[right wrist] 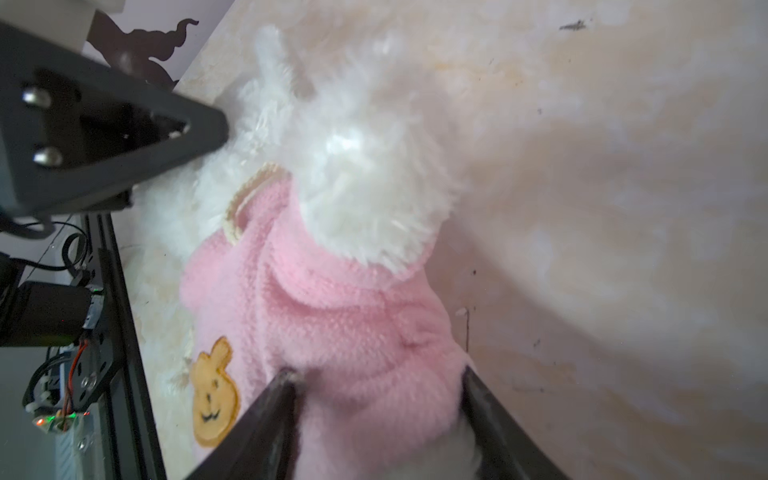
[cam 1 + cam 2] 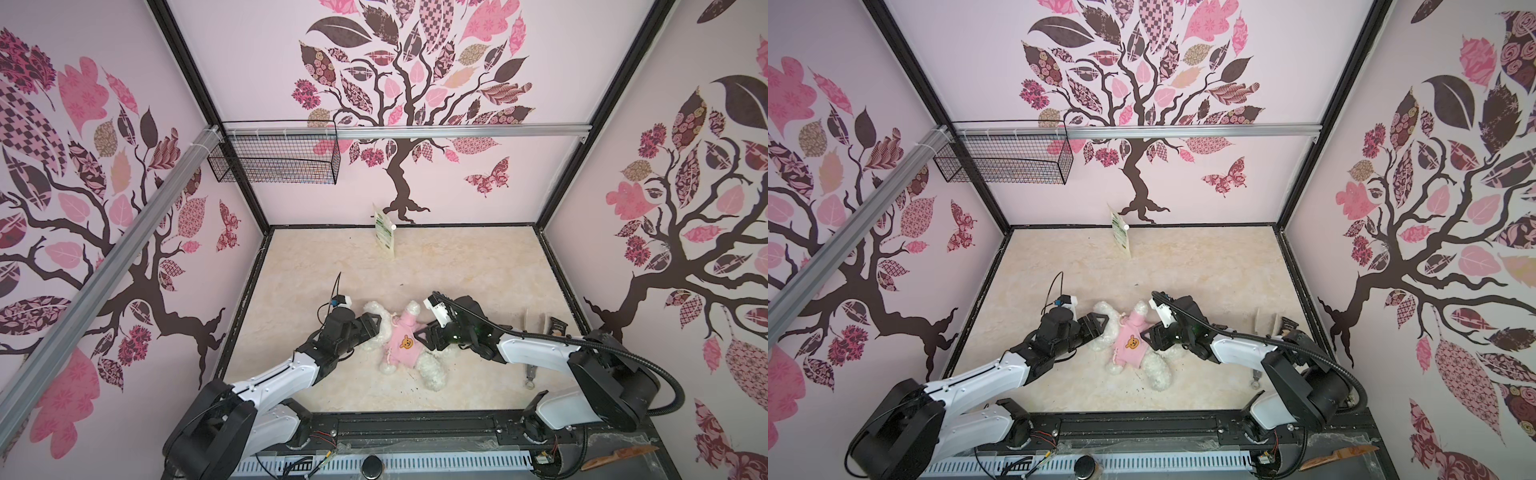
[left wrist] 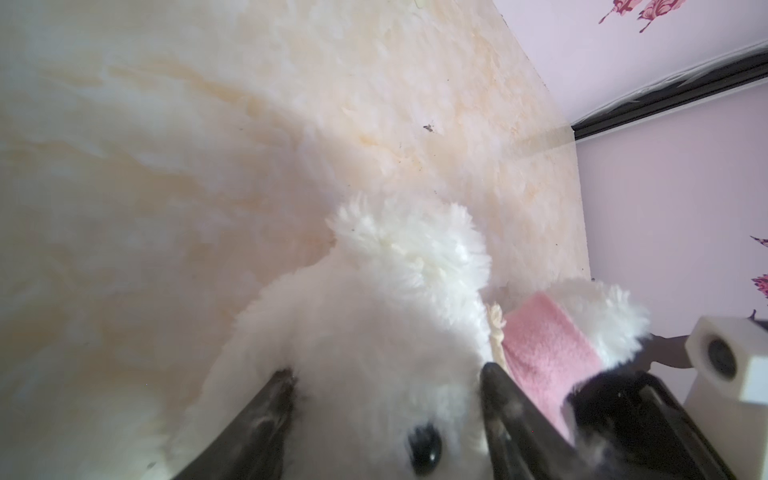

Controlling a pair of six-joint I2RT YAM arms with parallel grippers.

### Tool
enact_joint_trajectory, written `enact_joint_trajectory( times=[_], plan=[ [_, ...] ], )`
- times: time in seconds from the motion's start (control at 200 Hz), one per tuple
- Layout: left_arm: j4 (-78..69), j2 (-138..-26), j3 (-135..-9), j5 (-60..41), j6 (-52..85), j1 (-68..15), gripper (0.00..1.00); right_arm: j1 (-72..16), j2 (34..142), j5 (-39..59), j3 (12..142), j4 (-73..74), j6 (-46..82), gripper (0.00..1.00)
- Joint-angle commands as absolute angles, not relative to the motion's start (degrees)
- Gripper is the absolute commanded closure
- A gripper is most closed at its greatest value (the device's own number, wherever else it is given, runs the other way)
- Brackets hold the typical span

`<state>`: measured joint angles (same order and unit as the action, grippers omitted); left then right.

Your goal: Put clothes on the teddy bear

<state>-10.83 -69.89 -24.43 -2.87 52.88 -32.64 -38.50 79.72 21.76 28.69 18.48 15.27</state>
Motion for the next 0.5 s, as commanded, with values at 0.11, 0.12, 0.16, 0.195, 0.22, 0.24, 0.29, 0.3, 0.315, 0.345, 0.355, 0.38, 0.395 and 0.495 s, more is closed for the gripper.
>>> enact_joint_trajectory(
  times=[0.11,0.12,0.16,0.195,0.22,0.24,0.29,0.3,0.315,0.345,0.355,0.38,0.395,0.495],
  plan=[
    [-13.7,-80.9,-36.6,-4.3,48.3,-33.0,0.29,-38.8,71.5,22.2,23.0,21.3,21.6,0.3],
    [-13.9,-81.6,-36.9,-4.4,48.4,-33.0,0.29,-38.8,71.4,22.0,22.9,21.4,21.8,0.29],
    [-14.8,-83.7,-38.5,-5.1,48.5,-33.1,0.29,-38.8,70.8,21.8,22.5,21.5,22.1,0.28],
    [-15.1,-85.5,-40.0,-5.6,48.6,-33.0,0.29,-38.8,70.5,21.6,22.2,21.5,22.3,0.28],
    [-15.3,-86.8,-41.1,-5.9,48.6,-33.1,0.29,-38.8,70.4,21.5,21.9,22.0,22.6,0.27],
    [-15.3,-87.7,-42.0,-6.1,48.4,-33.1,0.29,-38.8,70.4,21.4,21.7,22.5,22.9,0.27],
    [-15.2,-90.0,-44.4,-6.3,48.0,-33.1,0.29,-38.8,70.9,21.1,21.1,24.5,23.6,0.26],
    [-15.1,-90.5,-44.9,-6.5,47.9,-33.2,0.29,-38.8,71.1,21.0,21.1,24.8,23.8,0.26],
    [-15.2,-91.2,-45.6,-6.6,47.8,-33.1,0.29,-38.8,71.4,21.0,21.0,25.5,24.0,0.25],
    [-15.2,-92.7,-47.0,-6.8,47.4,-33.1,0.29,-38.8,72.2,20.7,21.1,26.6,24.2,0.25],
    [-15.1,-93.2,-47.6,-6.9,47.2,-33.1,0.29,-38.8,72.4,20.6,21.1,26.7,24.3,0.25],
    [-15.0,-94.3,-48.8,-7.1,46.9,-33.2,0.29,-38.8,73.2,19.8,21.6,27.0,24.3,0.25],
    [-14.9,-95.1,-49.5,-7.1,46.5,-33.2,0.29,-38.8,73.7,19.4,22.0,27.0,24.1,0.24],
    [-14.3,-99.6,-54.8,-7.3,44.3,-33.0,0.29,-38.8,77.0,17.9,24.1,27.8,23.5,0.23]
  ],
)
